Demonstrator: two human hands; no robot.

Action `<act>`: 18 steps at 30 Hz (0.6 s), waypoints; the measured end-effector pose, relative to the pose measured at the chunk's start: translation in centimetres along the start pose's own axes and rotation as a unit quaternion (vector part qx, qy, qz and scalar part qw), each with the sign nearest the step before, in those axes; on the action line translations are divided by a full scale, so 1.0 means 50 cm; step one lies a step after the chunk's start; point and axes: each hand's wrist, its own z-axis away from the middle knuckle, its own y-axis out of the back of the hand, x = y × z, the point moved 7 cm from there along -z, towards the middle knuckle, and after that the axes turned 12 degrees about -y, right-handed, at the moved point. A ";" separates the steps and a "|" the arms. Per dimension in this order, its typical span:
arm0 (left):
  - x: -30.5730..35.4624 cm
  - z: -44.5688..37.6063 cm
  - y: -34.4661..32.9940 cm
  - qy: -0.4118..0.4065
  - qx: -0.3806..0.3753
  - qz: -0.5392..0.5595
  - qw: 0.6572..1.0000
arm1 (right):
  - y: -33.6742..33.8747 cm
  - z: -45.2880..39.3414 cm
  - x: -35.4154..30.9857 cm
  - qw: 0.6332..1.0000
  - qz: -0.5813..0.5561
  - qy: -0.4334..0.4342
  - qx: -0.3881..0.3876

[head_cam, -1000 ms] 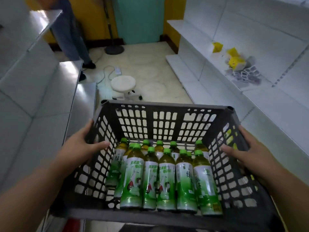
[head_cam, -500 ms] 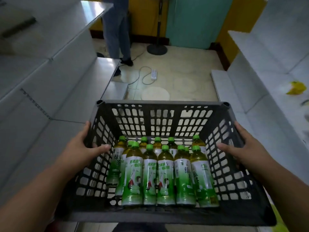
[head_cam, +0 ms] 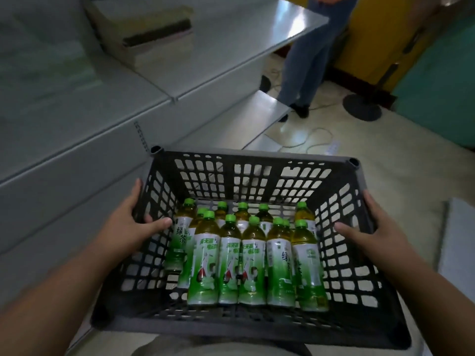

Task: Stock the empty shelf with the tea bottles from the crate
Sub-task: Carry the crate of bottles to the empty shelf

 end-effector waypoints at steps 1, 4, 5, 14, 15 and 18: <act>-0.012 0.004 0.001 0.012 0.026 0.005 1.000 | -0.016 -0.044 -0.030 1.000 0.015 0.016 -0.020; -0.047 0.043 -0.008 0.063 0.115 0.007 0.991 | -0.077 -0.180 -0.119 0.991 0.058 0.072 -0.092; -0.064 0.066 -0.012 0.089 0.151 0.012 0.985 | -0.107 -0.222 -0.149 0.984 0.090 0.091 -0.124; -0.080 0.325 -0.087 0.225 0.402 -0.005 0.888 | -0.362 -0.349 -0.342 0.892 0.205 0.224 -0.335; -0.081 0.360 -0.103 0.240 0.421 -0.007 0.875 | -0.390 -0.341 -0.353 0.878 0.220 0.239 -0.352; -0.081 0.465 -0.158 0.273 0.491 0.005 0.827 | -0.477 -0.297 -0.375 0.832 0.254 0.269 -0.413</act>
